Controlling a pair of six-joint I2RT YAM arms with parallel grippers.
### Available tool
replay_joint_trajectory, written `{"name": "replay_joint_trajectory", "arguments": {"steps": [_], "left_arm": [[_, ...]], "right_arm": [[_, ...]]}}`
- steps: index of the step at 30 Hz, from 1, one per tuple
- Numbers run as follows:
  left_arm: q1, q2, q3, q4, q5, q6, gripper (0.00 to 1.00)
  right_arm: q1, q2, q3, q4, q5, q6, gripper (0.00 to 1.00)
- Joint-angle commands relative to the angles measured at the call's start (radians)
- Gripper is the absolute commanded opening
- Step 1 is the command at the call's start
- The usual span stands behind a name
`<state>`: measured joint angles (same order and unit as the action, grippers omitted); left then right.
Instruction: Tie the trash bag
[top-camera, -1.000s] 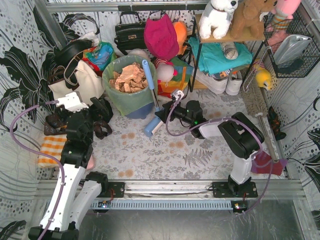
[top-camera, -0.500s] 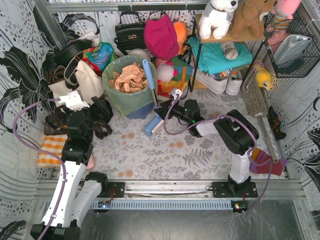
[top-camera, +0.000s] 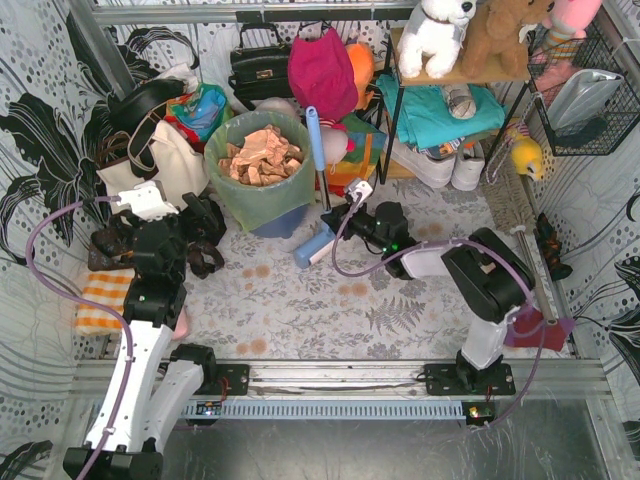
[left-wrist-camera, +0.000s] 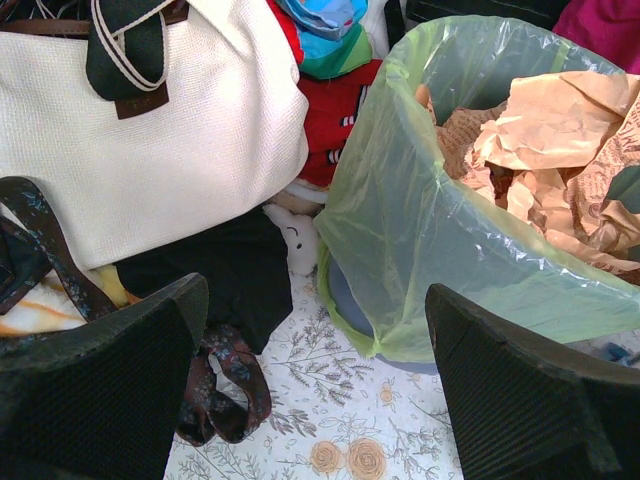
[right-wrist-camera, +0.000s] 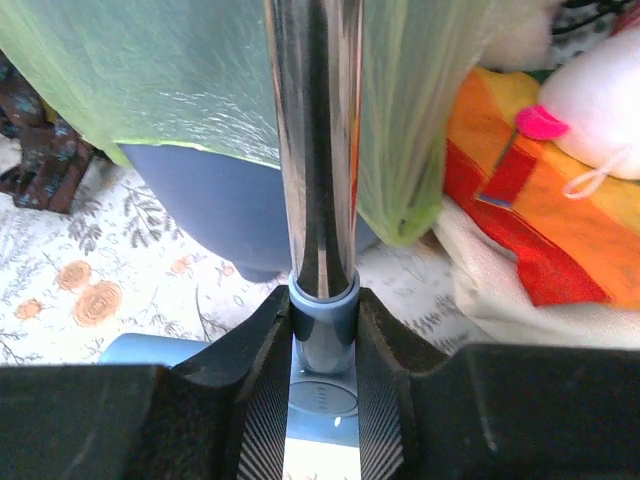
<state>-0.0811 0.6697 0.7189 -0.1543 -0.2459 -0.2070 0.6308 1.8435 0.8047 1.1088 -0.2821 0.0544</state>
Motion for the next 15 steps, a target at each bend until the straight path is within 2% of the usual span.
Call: {"name": "replay_joint_trajectory", "arguments": {"steps": [1,6,10,15], "left_arm": [[0.013,0.001,-0.011,0.053,0.009,0.0,0.98],[0.019,0.014,-0.008,0.058,0.017,-0.002,0.98],[0.024,0.017,-0.006,0.059,0.022,-0.005,0.98],[0.029,0.013,-0.015,0.065,0.02,-0.007,0.98]], "right_arm": [[-0.001,-0.194,-0.032,-0.074,0.146,-0.075,0.1],[-0.086,-0.333,-0.051,-0.261,0.191,-0.123,0.06],[-0.211,-0.406,-0.103,-0.267,0.22,-0.129,0.05],[-0.372,-0.411,-0.11,-0.267,0.189,-0.145,0.04]]}}
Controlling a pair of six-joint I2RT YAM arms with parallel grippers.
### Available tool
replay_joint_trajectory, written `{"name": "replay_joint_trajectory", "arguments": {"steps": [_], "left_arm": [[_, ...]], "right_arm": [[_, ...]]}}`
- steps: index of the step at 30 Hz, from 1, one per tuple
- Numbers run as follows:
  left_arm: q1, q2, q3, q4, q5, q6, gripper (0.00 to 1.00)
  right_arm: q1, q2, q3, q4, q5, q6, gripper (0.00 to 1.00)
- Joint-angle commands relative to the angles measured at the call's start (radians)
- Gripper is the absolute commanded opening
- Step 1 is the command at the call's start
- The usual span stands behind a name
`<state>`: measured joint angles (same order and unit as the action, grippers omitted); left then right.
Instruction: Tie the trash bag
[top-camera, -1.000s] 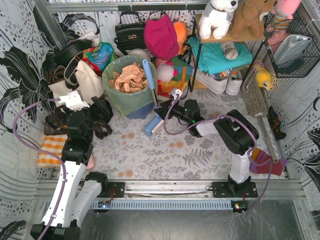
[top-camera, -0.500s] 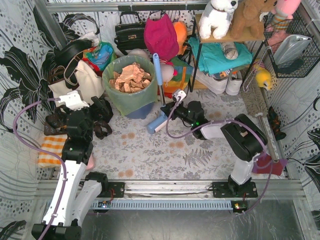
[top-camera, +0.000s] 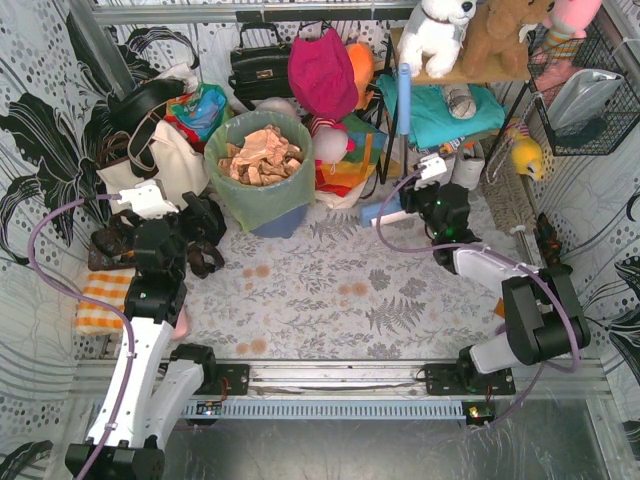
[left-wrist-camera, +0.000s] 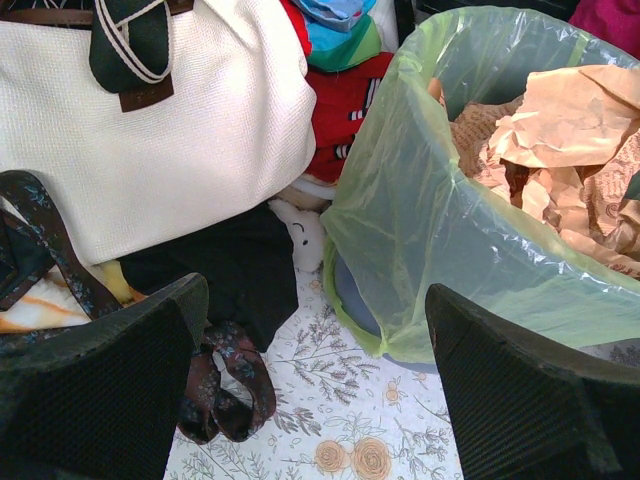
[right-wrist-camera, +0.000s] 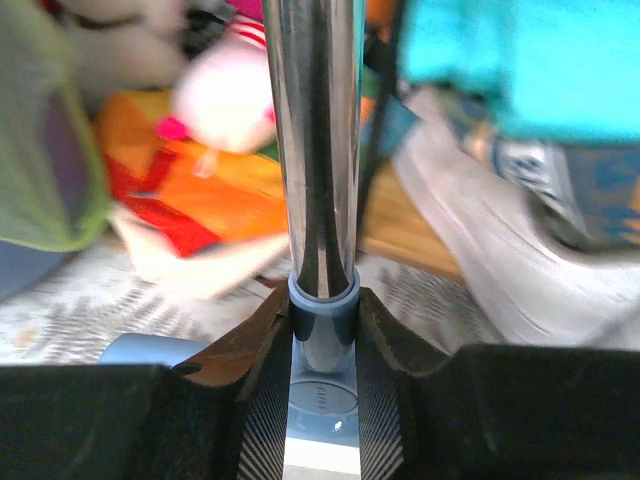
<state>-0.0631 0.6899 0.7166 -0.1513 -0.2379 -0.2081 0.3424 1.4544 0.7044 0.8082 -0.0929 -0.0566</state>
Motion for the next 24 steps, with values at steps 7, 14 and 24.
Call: {"name": "replay_joint_trajectory", "arguments": {"steps": [7,14,24], "left_arm": [[0.012,0.0,-0.013,0.064,0.012,-0.01,0.98],[0.016,0.005,-0.015,0.068,0.006,-0.008,0.98],[0.017,0.012,-0.014,0.067,0.0,-0.007,0.98]], "right_arm": [[-0.26,0.069,0.014,0.115,-0.04,-0.014,0.04],[-0.35,0.178,0.004,0.277,-0.023,0.033,0.04],[-0.41,0.361,0.011,0.549,-0.073,0.09,0.13]]}}
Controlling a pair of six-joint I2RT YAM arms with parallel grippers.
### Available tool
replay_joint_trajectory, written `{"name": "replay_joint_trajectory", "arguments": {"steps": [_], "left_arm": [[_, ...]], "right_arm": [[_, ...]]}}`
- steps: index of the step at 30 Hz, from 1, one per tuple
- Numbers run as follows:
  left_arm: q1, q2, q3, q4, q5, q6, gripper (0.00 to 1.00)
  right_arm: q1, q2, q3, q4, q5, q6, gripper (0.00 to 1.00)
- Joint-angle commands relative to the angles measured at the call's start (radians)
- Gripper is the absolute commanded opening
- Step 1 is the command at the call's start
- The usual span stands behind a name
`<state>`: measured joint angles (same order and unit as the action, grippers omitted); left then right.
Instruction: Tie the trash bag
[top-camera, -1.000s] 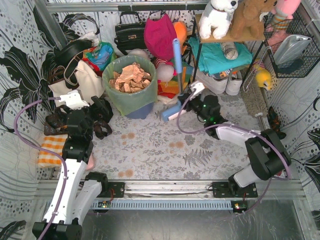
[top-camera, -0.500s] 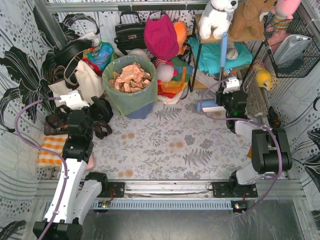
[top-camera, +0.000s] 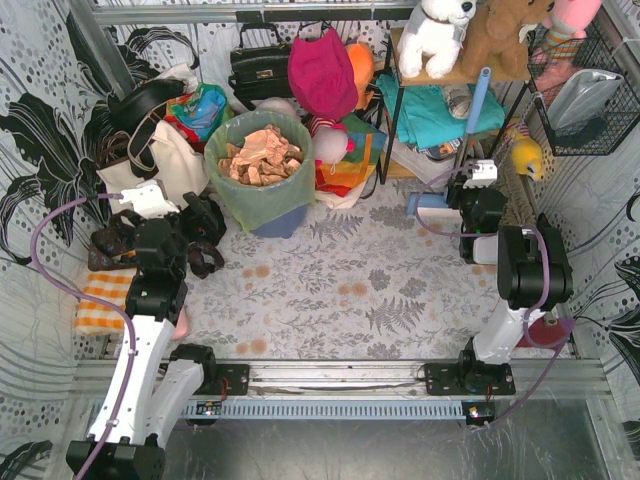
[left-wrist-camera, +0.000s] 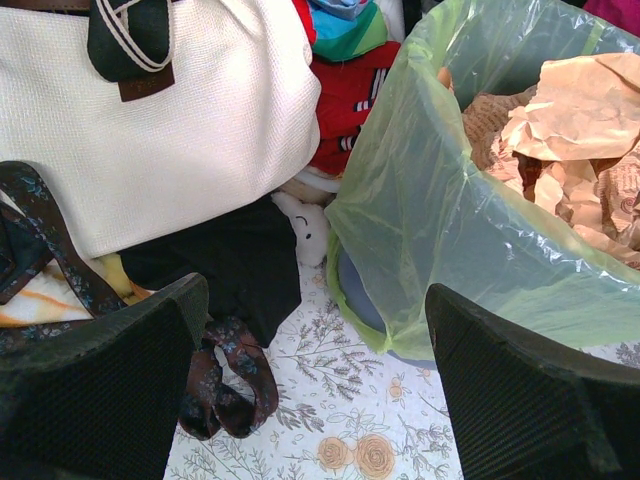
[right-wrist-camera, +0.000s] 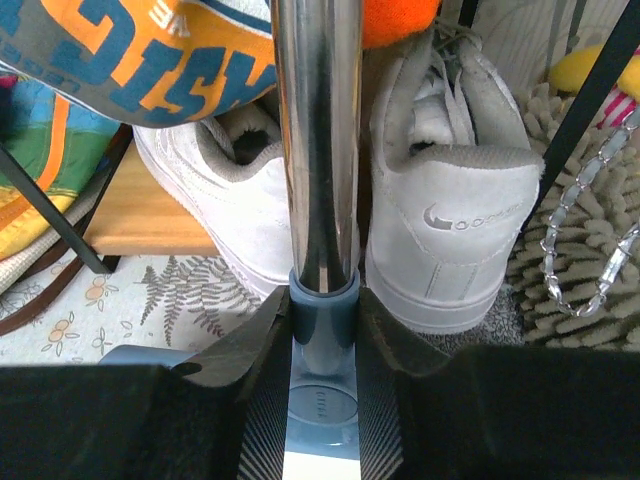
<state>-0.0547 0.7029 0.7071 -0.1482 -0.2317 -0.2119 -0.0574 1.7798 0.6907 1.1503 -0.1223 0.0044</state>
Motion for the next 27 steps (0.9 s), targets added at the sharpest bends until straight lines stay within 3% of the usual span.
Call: {"name": "replay_joint_trajectory", "arguments": {"steps": [1,10,17,21,27], "left_arm": [[0.009,-0.001,-0.005,0.06,-0.014,-0.003,0.98],[0.009,-0.018,-0.009,0.057,-0.033,0.002,0.98],[0.01,-0.027,-0.011,0.059,-0.039,-0.001,0.98],[0.01,-0.036,-0.013,0.059,-0.047,-0.003,0.98],[0.01,-0.048,-0.01,0.054,-0.059,-0.006,0.98]], "right_arm": [[-0.01,0.044,0.031,0.207,-0.049,0.025,0.14],[-0.01,0.066,0.063,0.202,-0.092,-0.027,0.19],[-0.01,0.042,0.071,0.174,-0.067,-0.044,0.57],[-0.01,-0.007,0.053,0.145,-0.044,-0.041,0.67],[-0.01,-0.175,-0.016,0.053,-0.009,0.003,0.72]]}}
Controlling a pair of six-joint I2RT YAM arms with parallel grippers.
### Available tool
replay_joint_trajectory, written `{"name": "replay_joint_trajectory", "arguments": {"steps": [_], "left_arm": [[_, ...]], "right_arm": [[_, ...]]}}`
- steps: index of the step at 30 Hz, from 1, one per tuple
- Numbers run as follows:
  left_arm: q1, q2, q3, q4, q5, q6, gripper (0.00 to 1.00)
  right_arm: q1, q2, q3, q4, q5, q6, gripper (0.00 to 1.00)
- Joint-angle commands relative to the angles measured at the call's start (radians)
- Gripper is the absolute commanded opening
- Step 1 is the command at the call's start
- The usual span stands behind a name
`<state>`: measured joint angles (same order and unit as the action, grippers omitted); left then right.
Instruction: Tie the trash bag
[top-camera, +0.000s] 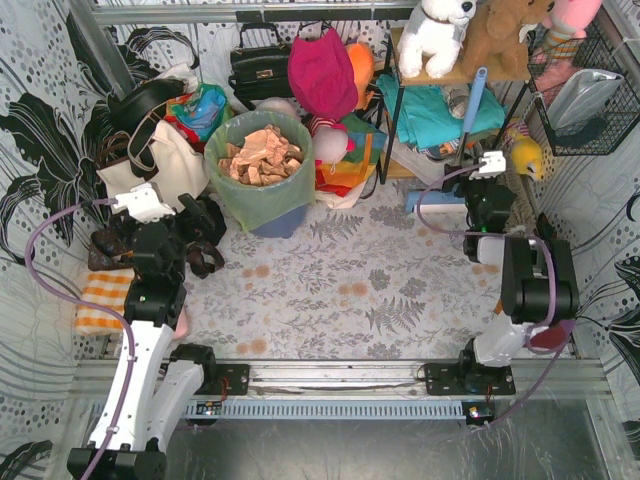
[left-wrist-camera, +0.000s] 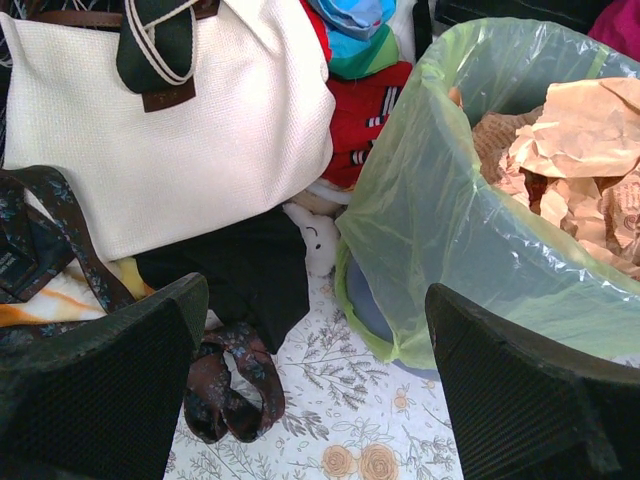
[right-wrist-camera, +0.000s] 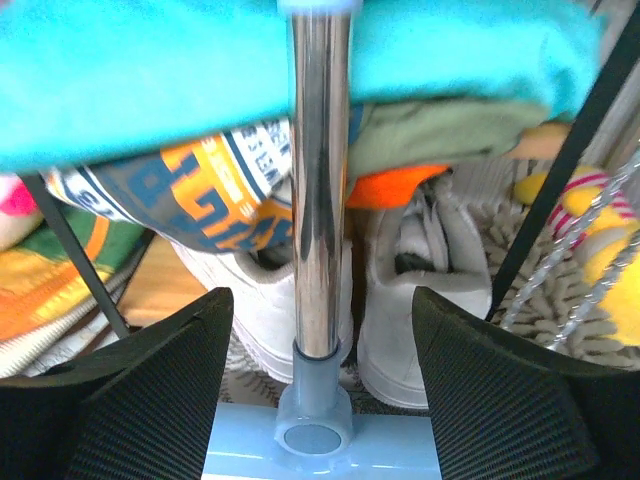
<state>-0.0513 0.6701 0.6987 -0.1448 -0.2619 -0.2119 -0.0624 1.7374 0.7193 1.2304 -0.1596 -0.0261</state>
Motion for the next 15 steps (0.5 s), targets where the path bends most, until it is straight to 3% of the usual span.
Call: {"name": "replay_joint_trajectory", "arguments": {"steps": [1,6,11,15], "left_arm": [[0.007,-0.014,0.002,0.048,-0.036,-0.009,0.98],[0.006,0.007,0.038,0.016,-0.096,-0.039,0.98],[0.005,0.068,0.148,-0.108,-0.069,-0.109,0.98],[0.005,0.146,0.276,-0.238,-0.036,-0.167,0.98]], "right_arm": [[-0.005,-0.165,-0.056,-0.056,0.034,0.044,0.72],[-0.005,-0.337,-0.078,-0.28,0.039,0.093,0.72],[-0.005,-0.503,-0.028,-0.585,0.059,0.28,0.74],[-0.003,-0.507,0.097,-0.82,-0.044,0.458,0.74]]}}
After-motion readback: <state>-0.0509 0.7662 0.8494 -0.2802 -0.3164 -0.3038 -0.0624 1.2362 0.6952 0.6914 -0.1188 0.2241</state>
